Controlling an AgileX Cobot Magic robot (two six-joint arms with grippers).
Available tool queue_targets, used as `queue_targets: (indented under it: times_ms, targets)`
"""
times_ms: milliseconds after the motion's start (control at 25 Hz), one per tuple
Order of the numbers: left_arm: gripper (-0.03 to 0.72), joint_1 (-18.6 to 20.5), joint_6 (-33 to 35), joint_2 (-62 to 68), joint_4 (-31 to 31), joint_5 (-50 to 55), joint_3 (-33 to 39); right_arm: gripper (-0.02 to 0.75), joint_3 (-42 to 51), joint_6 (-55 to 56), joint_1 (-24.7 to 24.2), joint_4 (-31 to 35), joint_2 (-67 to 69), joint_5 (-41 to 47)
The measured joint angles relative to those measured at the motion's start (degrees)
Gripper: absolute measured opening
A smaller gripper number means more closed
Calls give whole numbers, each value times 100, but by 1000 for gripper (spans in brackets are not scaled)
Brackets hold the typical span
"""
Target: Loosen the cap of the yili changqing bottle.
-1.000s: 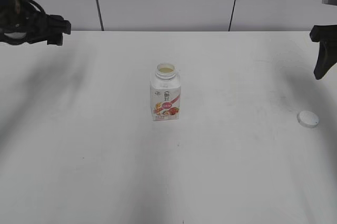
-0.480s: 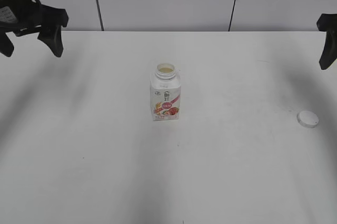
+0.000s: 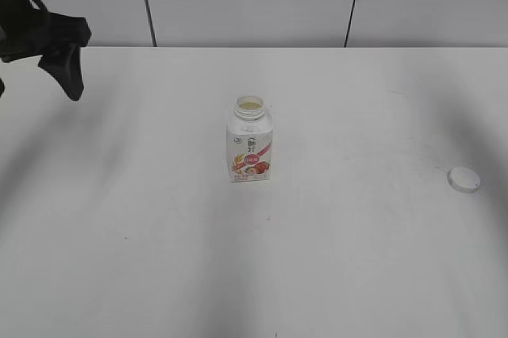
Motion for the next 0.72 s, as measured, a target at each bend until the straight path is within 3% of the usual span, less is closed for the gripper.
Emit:
queue_targets:
  times_ms: [720]
  targets:
    - [592,0,65,-4788,137,-16,3080,481,2816,-10,0,-6,-3926,12]
